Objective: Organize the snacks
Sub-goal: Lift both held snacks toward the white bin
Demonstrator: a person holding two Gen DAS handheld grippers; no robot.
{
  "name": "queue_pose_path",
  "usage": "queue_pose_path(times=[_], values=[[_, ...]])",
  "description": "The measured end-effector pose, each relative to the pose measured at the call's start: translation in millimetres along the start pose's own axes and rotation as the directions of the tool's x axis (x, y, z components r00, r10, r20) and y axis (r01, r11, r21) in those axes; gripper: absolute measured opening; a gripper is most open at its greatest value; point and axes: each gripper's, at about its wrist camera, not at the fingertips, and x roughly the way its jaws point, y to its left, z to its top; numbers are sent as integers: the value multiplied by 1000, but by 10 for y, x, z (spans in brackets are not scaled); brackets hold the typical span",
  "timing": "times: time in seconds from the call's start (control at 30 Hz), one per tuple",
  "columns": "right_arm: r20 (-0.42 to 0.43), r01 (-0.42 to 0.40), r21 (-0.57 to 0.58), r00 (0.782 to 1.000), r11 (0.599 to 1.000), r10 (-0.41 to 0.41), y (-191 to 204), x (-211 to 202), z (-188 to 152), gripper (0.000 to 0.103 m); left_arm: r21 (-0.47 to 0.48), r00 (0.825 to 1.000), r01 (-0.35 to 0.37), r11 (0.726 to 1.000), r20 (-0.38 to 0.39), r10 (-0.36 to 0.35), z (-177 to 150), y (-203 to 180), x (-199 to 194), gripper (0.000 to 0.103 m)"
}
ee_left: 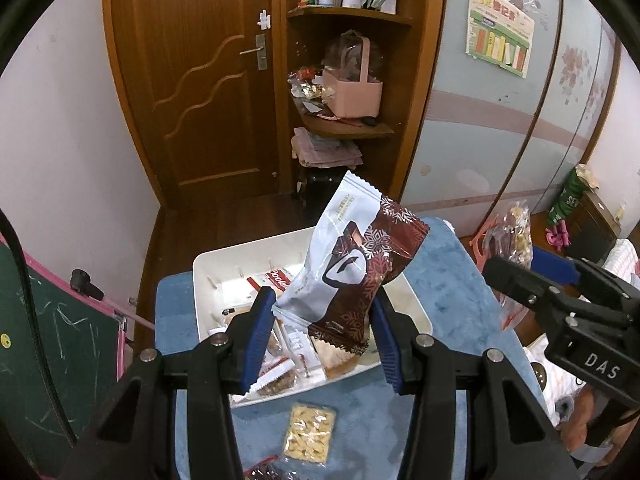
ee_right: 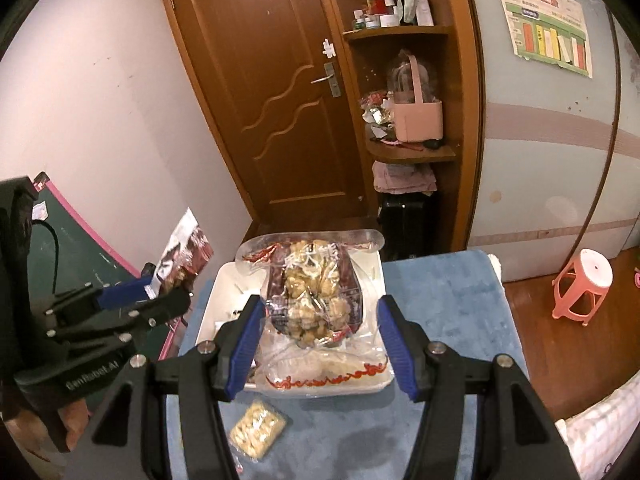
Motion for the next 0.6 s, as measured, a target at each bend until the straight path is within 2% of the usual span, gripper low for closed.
queue_pose_path(times=[0.6], values=[[-105,56,-20,993,998,-58,213,702,88,58,-27,996,-50,998,-77,47,-3,529,691,46]])
